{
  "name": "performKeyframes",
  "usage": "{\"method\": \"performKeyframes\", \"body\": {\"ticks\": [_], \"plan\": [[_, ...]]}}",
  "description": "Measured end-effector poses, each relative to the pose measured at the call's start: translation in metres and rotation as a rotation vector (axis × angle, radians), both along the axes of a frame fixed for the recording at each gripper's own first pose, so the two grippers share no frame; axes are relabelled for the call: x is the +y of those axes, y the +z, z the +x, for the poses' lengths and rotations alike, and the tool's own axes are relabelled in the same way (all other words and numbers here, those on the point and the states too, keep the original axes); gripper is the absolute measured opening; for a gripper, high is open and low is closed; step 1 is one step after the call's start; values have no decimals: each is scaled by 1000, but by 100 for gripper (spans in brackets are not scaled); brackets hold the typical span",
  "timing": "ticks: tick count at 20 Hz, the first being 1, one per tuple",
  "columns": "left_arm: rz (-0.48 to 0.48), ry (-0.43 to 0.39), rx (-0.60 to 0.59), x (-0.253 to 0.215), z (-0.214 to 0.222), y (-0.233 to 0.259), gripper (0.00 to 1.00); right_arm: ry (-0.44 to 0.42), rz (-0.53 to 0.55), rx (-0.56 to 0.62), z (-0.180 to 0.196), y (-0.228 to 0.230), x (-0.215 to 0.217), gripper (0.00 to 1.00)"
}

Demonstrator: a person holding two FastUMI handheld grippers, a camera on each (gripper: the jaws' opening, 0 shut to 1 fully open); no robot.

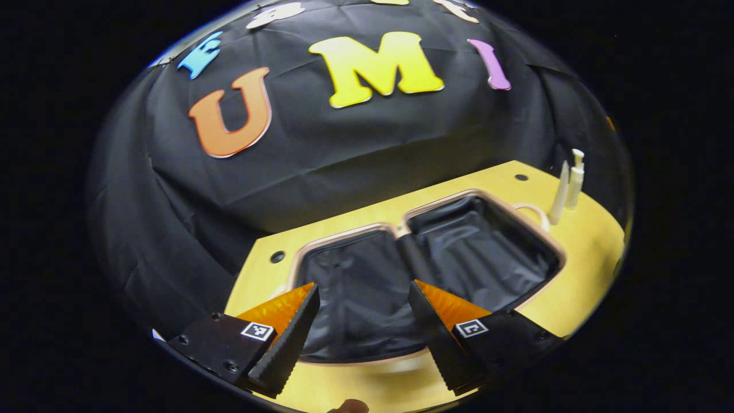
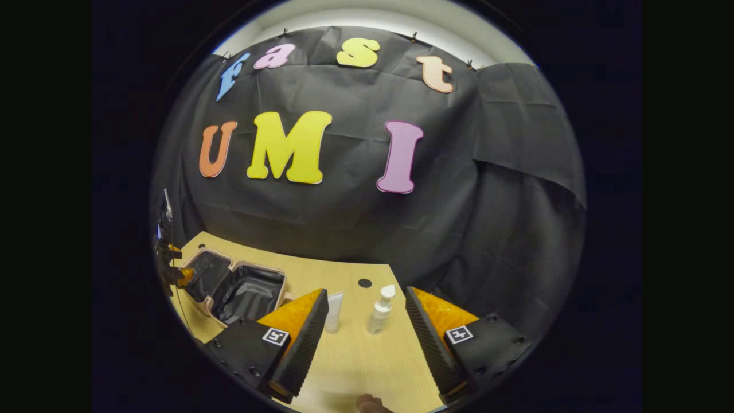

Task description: First open the suitcase, pack the skin care products into it, and then close the suitcase.

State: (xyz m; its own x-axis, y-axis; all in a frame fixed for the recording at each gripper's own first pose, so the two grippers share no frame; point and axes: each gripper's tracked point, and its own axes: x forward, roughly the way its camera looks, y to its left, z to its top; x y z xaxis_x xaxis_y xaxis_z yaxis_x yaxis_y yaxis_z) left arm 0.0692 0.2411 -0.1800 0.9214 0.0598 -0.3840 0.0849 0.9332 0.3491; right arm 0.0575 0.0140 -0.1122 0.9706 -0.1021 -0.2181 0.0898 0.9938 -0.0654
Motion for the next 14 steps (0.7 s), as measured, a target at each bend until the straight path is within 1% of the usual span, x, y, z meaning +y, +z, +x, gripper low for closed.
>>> {"method": "performKeyframes", "body": {"ticks": [5, 8, 13, 14], "plan": [[-60, -126, 19, -132, 4, -18, 99, 28, -3, 21, 9, -18, -46, 80], [-98, -202, 43, -210, 10, -32, 99, 29, -10, 44, 12, -30, -78, 80], [-134, -305, 69, -314, 39, -62, 99, 12, -24, 95, 17, -58, -132, 80], [-140, -313, 69, -329, 45, -69, 99, 11, -28, 107, 18, -64, -141, 80]]}}
